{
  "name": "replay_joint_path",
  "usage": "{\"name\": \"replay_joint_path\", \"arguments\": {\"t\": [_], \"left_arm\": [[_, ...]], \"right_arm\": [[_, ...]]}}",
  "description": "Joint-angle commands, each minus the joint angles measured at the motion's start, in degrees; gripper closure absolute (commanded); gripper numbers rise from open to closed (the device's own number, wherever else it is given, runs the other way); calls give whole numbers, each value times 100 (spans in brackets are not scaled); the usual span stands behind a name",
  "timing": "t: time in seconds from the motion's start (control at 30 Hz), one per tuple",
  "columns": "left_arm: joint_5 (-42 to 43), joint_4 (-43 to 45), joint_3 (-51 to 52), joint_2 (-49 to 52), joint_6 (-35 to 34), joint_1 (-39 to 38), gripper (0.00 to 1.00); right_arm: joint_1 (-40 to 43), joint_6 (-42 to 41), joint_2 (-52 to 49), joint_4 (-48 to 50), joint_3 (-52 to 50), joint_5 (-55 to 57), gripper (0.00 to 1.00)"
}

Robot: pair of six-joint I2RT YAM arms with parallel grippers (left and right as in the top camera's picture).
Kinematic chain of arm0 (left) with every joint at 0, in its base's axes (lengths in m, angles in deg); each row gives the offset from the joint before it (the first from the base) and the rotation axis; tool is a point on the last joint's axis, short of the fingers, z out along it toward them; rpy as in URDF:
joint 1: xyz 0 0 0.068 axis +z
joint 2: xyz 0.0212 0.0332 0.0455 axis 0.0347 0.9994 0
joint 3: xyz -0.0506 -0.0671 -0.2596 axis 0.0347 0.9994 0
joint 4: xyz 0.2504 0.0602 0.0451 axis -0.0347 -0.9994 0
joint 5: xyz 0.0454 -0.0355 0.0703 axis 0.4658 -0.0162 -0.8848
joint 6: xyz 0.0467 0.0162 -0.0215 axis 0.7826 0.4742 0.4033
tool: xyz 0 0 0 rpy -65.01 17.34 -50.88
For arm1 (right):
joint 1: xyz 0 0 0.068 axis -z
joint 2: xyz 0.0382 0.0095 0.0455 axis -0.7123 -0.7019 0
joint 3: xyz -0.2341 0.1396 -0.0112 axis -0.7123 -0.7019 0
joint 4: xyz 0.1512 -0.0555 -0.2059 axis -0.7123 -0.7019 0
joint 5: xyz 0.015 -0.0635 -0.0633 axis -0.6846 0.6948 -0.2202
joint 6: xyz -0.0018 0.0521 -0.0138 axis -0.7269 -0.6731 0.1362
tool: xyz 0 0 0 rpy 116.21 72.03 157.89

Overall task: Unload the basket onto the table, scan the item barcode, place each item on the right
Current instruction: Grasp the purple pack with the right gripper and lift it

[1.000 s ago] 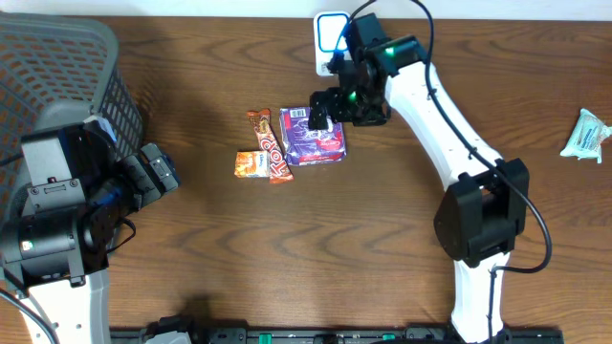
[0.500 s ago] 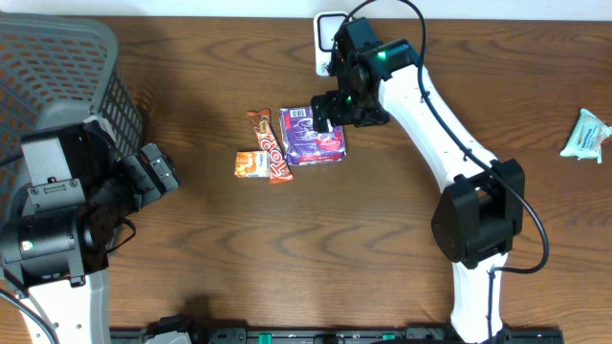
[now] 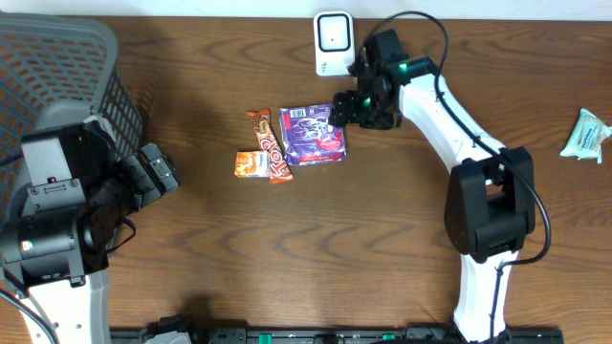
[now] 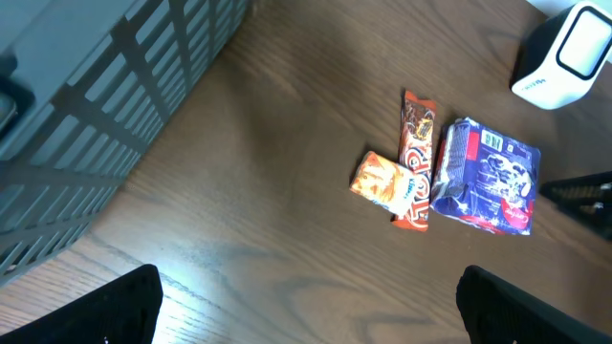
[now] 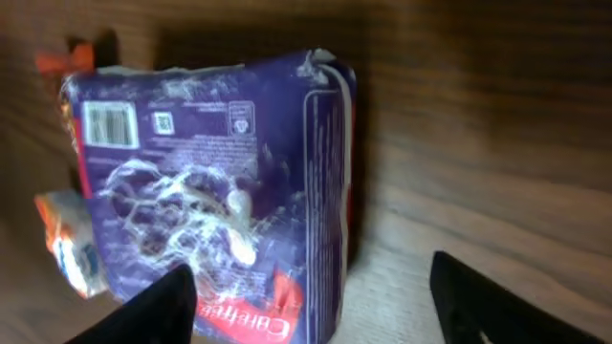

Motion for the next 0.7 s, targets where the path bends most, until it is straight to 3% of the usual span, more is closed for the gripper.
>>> {"name": "replay_joint_path", "arguments": {"t": [0.0, 0.2, 0.23, 0.37, 0.4, 0.67], "left_arm": [[-35, 0, -55, 0, -26, 17, 2], [-35, 0, -55, 0, -28, 17, 2], [-35, 0, -55, 0, -26, 17, 2], [-35, 0, -55, 0, -26, 17, 2], [-33, 0, -55, 0, -28, 17, 2], [-35, 0, -55, 0, -28, 17, 2]], "right_arm": [[-4, -39, 103, 435, -590, -787, 27], [-4, -37, 103, 1438, -1469, -1003, 30], [-7, -35, 103, 1478, -1534, -874, 35], [-2, 201, 125, 1346, -1510, -549, 95], [13, 208, 131, 1272, -1460, -544, 99], [13, 459, 476, 334, -723, 686, 99]]}}
